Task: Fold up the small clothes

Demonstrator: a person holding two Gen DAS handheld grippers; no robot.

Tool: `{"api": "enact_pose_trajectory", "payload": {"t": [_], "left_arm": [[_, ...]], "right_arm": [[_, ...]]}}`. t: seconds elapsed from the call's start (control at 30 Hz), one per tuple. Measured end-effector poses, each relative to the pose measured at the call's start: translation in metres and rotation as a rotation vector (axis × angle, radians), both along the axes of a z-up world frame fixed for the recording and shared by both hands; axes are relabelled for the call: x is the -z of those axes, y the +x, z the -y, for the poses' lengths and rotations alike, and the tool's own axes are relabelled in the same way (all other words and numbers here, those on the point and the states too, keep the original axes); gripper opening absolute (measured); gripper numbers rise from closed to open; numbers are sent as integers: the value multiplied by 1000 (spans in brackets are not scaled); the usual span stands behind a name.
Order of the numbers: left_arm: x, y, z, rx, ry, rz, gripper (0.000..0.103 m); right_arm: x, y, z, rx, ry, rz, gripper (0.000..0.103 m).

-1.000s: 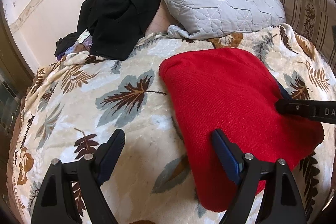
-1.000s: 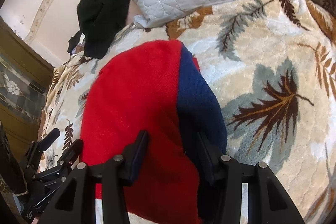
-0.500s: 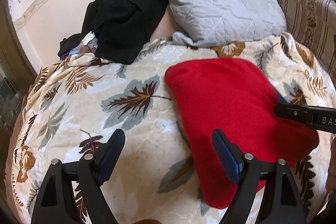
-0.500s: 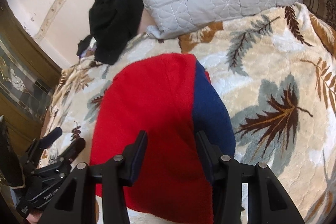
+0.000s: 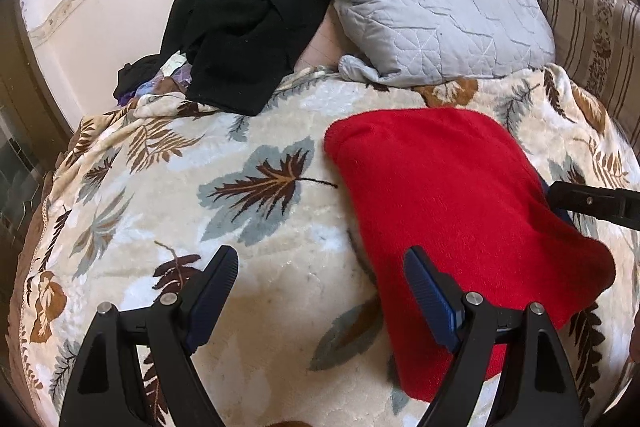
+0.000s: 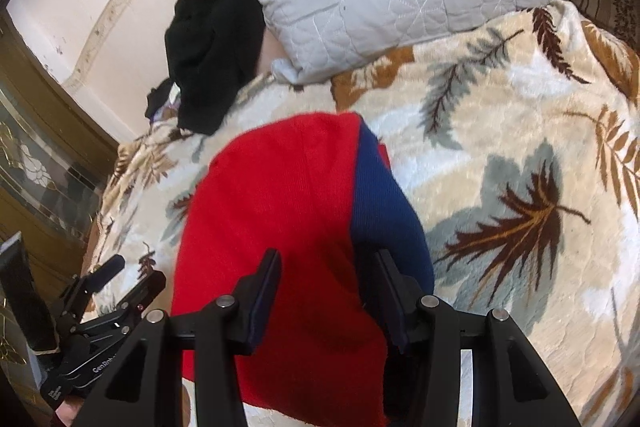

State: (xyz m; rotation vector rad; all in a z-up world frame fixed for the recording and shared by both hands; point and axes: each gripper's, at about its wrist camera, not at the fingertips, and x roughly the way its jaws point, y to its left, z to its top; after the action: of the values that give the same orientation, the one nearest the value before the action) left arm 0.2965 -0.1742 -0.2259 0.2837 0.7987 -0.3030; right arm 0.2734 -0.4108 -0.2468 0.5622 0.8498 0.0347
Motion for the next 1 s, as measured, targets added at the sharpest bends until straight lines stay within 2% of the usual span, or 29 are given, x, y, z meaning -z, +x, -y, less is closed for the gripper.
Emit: {"api": "enact_pose_trajectory", "payload": {"t": [0.13, 0.4, 1.0], "left_arm": [[-9, -2, -5, 0, -28, 32, 85], [-19, -4, -12, -9, -45, 72, 85], [-23, -4, -24, -32, -52, 94, 85]], "right_arm": [[-7, 0, -2, -9, 0, 31, 51], [-7, 4, -15, -52, -14, 30, 51], [4, 11, -32, -100, -51, -12, 51]]}}
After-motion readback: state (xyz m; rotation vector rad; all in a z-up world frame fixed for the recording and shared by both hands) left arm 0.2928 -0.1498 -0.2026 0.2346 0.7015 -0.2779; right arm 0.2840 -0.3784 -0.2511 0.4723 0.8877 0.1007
